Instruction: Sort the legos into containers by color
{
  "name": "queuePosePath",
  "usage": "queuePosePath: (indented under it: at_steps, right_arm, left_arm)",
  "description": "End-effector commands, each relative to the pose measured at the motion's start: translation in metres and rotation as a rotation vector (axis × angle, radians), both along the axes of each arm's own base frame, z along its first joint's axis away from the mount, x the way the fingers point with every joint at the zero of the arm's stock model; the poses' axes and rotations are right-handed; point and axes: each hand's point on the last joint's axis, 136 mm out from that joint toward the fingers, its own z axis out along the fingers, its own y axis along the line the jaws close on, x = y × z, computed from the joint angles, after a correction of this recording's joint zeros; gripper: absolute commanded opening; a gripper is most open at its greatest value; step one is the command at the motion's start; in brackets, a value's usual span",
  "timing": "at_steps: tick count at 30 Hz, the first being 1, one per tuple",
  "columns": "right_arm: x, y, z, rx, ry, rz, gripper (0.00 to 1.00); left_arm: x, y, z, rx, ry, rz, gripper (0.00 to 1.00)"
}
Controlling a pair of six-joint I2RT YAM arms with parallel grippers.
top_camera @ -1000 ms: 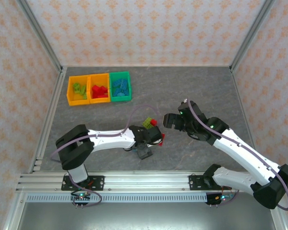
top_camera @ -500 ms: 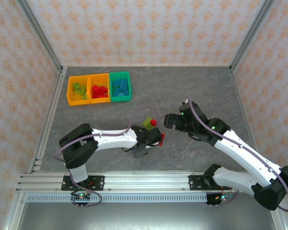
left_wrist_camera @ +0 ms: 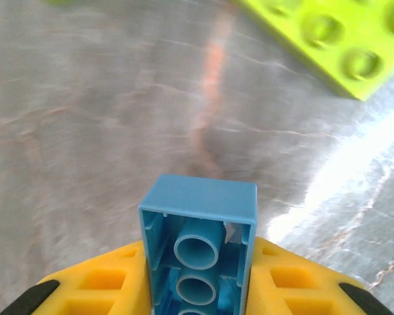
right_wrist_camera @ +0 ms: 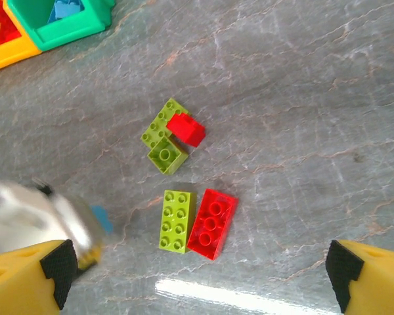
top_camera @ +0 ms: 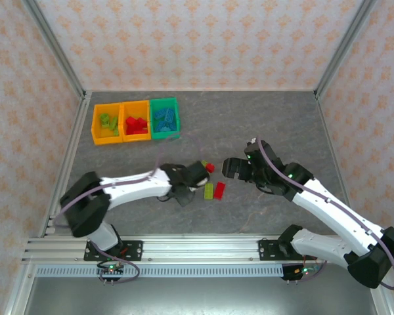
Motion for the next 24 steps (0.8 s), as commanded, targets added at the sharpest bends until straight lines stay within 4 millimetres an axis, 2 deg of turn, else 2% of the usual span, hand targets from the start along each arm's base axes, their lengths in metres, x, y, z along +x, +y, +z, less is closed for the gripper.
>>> queuePosePath:
  at_steps: [1,6,11,14,18,19,20,21,23,24]
  right_arm:
    - [0.002,0.008,0.007,0.05,-0.026,0.027,0.99]
    - [0.003,0.01,0.007,0.058,-0.031,0.028,0.99]
    - [0.005,0.012,0.008,0.071,-0.035,0.023,0.99]
    - [0.005,0.013,0.008,0.08,-0.03,0.022,0.99]
    - [0.005,0.012,0.007,0.081,-0.026,0.006,0.99]
    - [0.006,0.01,0.005,0.081,-0.024,-0.006,0.99]
    - [0.006,0.011,0.004,0.084,-0.021,-0.011,0.99]
    - [0.006,0.01,0.003,0.086,-0.019,-0.017,0.99]
    - [0.005,0.01,-0.001,0.09,-0.01,-0.023,0.99]
    - [0.005,0.01,-0.002,0.091,-0.007,-0.026,0.99]
  left_arm:
    - [0.036,0.014,0.041,-0.204,-0.115,0.201,0.3]
    - [0.098,0.067,0.087,-0.319,-0.266,0.475,0.3]
    - [0.176,0.113,0.119,-0.387,-0.413,0.69,0.3]
    - [0.224,0.125,0.125,-0.384,-0.453,0.748,0.3]
    - [0.279,0.128,0.126,-0.358,-0.449,0.77,0.33]
    - [0.289,0.128,0.128,-0.356,-0.449,0.772,0.35]
    - [0.3,0.126,0.118,-0.342,-0.432,0.775,0.37]
    - [0.307,0.127,0.118,-0.34,-0.428,0.777,0.38]
    - [0.317,0.125,0.117,-0.336,-0.419,0.774,0.43]
    - [0.32,0.124,0.117,-0.336,-0.411,0.769,0.49]
